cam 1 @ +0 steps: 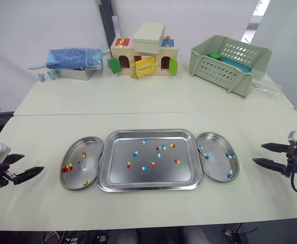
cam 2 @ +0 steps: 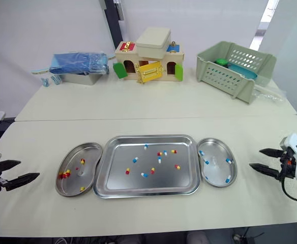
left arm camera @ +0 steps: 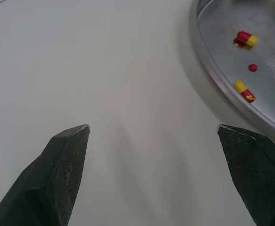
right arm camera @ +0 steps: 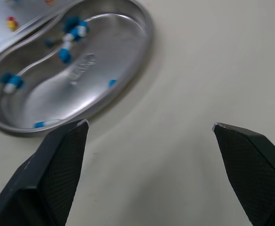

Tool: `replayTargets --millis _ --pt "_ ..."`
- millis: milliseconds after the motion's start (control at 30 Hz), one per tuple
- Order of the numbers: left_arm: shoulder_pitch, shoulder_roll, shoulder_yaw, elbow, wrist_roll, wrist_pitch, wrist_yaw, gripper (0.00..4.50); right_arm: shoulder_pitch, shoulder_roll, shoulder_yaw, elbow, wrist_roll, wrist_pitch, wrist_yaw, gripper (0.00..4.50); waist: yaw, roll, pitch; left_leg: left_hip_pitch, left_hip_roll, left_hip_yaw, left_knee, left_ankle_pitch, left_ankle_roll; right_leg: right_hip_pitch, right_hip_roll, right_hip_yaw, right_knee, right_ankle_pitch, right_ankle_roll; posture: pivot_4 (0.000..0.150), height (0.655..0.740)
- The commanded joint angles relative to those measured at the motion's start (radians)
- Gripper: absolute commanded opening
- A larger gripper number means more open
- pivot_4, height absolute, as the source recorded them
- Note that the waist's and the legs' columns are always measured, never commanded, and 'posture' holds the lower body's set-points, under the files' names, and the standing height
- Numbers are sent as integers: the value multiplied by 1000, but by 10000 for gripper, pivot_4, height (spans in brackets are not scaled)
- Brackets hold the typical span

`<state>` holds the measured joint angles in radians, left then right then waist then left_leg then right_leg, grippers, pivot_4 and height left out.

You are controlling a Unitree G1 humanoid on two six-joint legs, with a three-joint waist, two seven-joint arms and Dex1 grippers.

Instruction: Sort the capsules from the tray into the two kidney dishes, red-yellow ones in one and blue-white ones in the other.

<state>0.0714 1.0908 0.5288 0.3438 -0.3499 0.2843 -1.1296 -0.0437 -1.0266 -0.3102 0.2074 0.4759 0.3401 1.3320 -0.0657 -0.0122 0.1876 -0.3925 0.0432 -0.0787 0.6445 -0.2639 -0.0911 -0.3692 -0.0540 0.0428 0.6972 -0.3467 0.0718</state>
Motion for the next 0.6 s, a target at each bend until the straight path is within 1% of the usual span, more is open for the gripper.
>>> replayTargets --millis 33,67,133,200,300,400,533,600 --pt "11 38 44 -93 -24 30 -28 45000 120 102 -172 -207 127 -56 -6 44753 8 -1 -1 0 0 0 0 0 0 0 0 0 0 0 0 1500 7400" --pt "13 39 43 -112 -29 42 -33 45000 159 138 -199 -252 143 -82 -8 44753 10 -2 -1 1 1 0 0 0 0 0 1 0 0 0 0 1500 7400" --pt "11 38 23 -163 -31 61 -44 45000 309 158 -196 -374 153 -78 61 44753 13 -2 -1 0 1 0 0 0 0 1 1 0 0 0 0 1500 7400" --pt "2 31 5 -202 -33 77 -48 45000 393 191 -189 -448 168 -98 84 44753 17 -2 -1 0 1 0 0 0 0 1 1 0 -1 0 0 1500 7400" --pt "-9 24 -16 -235 -35 90 -53 45000 430 247 -183 -474 167 -197 114 44753 17 -3 -2 1 1 0 0 0 0 2 1 0 0 0 0 1500 7400" --pt "-19 21 -55 -319 -58 130 -62 45000 440 322 -169 -460 179 -273 132 44753 15 -3 -2 6 1 0 0 0 0 5 1 1 0 0 0 1500 7400" --pt "-35 14 -103 -432 -99 193 -72 45000 451 391 -123 -424 163 -397 192 44753 18 -3 -2 9 1 0 -1 0 0 9 1 0 -1 0 0 1500 7400" --pt "-50 10 -132 -489 -125 226 -71 45000 453 418 -108 -419 167 -425 188 44753 19 -3 -2 10 1 0 -1 0 0 11 1 0 -2 0 0 1500 7400"
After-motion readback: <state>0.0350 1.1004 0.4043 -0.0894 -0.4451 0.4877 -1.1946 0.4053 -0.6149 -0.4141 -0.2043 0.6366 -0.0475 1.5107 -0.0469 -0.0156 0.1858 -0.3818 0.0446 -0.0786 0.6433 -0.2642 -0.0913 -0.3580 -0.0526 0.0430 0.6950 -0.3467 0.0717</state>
